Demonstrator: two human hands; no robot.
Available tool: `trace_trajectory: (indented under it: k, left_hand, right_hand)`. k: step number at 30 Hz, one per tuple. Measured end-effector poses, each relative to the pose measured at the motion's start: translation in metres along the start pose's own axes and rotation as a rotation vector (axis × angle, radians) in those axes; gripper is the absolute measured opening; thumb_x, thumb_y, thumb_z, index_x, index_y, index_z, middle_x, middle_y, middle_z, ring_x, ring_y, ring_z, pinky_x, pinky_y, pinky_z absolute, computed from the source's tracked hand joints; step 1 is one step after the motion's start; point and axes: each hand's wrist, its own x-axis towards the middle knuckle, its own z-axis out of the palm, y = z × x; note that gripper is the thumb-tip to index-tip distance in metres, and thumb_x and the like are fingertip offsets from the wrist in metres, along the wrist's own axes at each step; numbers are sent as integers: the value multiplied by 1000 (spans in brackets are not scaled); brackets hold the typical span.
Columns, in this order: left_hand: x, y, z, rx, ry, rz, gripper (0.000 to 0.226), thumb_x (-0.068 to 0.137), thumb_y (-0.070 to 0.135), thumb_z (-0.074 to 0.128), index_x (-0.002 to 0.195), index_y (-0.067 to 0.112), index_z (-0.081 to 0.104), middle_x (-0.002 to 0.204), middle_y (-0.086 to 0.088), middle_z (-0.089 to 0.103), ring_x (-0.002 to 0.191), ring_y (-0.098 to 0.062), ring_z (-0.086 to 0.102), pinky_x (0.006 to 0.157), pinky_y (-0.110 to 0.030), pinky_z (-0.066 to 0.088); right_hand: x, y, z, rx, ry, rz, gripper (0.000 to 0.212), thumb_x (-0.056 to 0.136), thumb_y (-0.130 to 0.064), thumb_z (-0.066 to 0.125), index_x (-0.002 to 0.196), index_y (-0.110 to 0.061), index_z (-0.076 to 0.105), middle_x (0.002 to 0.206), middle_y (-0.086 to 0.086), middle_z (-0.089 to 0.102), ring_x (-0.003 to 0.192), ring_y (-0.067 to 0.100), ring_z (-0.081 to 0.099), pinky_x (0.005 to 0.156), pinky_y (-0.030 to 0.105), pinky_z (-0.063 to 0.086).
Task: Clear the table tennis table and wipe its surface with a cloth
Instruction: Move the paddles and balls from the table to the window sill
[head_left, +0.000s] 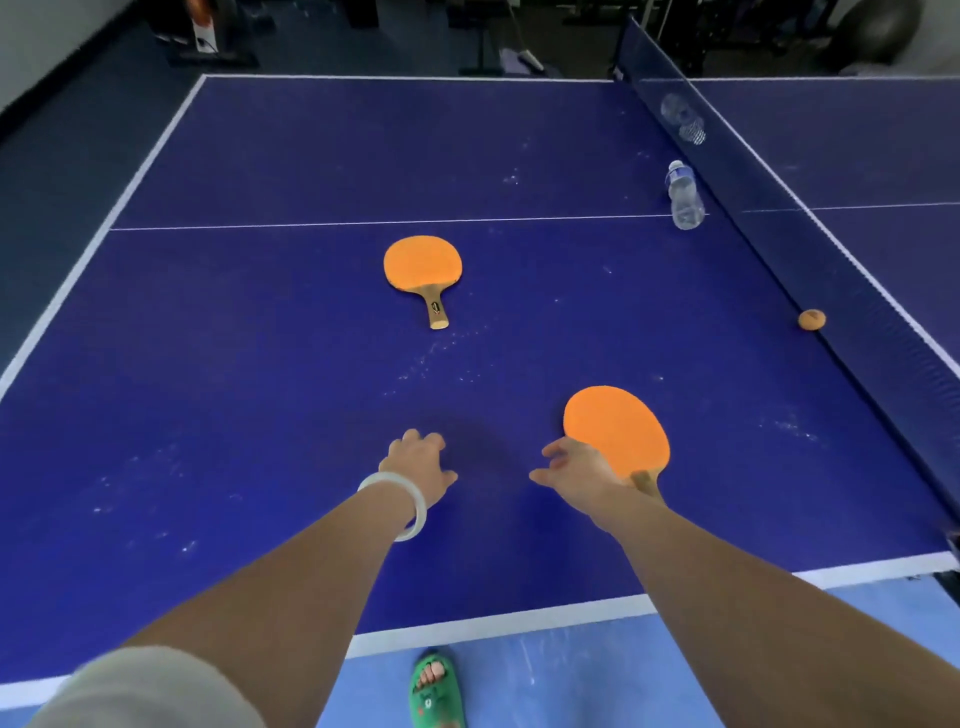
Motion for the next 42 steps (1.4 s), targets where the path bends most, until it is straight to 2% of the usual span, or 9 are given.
trace_trajectory:
  k: [7,11,14,20,24,27,32,38,42]
  left_hand:
    - [34,15,4,170,-21,104,67,93,48,59,148,19,31,143,-7,32,128,-27,39,102,-39,42]
    - [47,51,20,167,-35,186,80,88,53,64,150,18,26,153,-8,21,142,-28,23,112,-43,31]
    - [51,76,37,208,-75,180,92,83,60,65,152,19,20,159,-10,11,148,-32,9,119,-49,19]
    - [56,108,71,317,-190,66,142,62,84,63,150,21,-27,153,-18,-39,139,-48,-33,111,-69,-11]
    - [59,106,82,325,-174,59,147,56,92,57,146,22,-36,146,-17,-49,134,-46,-42,109,-69,-17]
    - [60,103,84,321,-177,67,146,56,93,55,145,24,-38,144,-15,-51,133,-45,-44,110,-67,-19]
    - [60,103,87,338,-154,61,145,55,95,52,145,24,-37,147,-15,-48,135,-44,-41,113,-66,-13]
    - [61,104,86,338,-180,57,144,57,94,52,141,25,-41,144,-14,-52,133,-44,-44,112,-67,-13]
    - [61,103,84,317,-198,72,142,59,93,53,140,25,-42,142,-13,-55,129,-44,-48,110,-68,-15]
  right_hand:
    - [12,13,-13,-78,216,62,54,91,-28,69,139,-18,46,138,5,48,120,24,52,86,32,48]
    - [10,52,-33,-99,319,189,57,90,-27,68,141,-20,44,138,6,43,127,26,40,81,34,48]
    - [13,71,-36,-89,328,202,56,90,-26,66,141,-19,44,138,7,42,127,27,39,90,40,49]
    - [8,101,-35,-271,378,256,74,83,-41,76,141,-17,38,137,7,41,125,27,42,105,39,40]
    - [12,118,-34,-260,344,322,65,82,-45,76,127,-14,42,126,8,44,116,28,45,92,37,45]
    - [22,118,-32,-205,303,272,48,88,-37,71,116,-13,41,114,8,50,107,30,52,78,37,46]
    - [43,105,-30,-108,251,219,18,98,-23,53,99,-11,39,98,7,55,84,25,54,68,33,41]
    - [67,76,-19,28,240,133,17,97,-26,51,93,-12,43,82,7,61,68,28,63,59,41,56]
    - [89,45,-16,113,195,83,19,97,-30,53,91,-12,51,78,7,64,58,26,65,49,36,57]
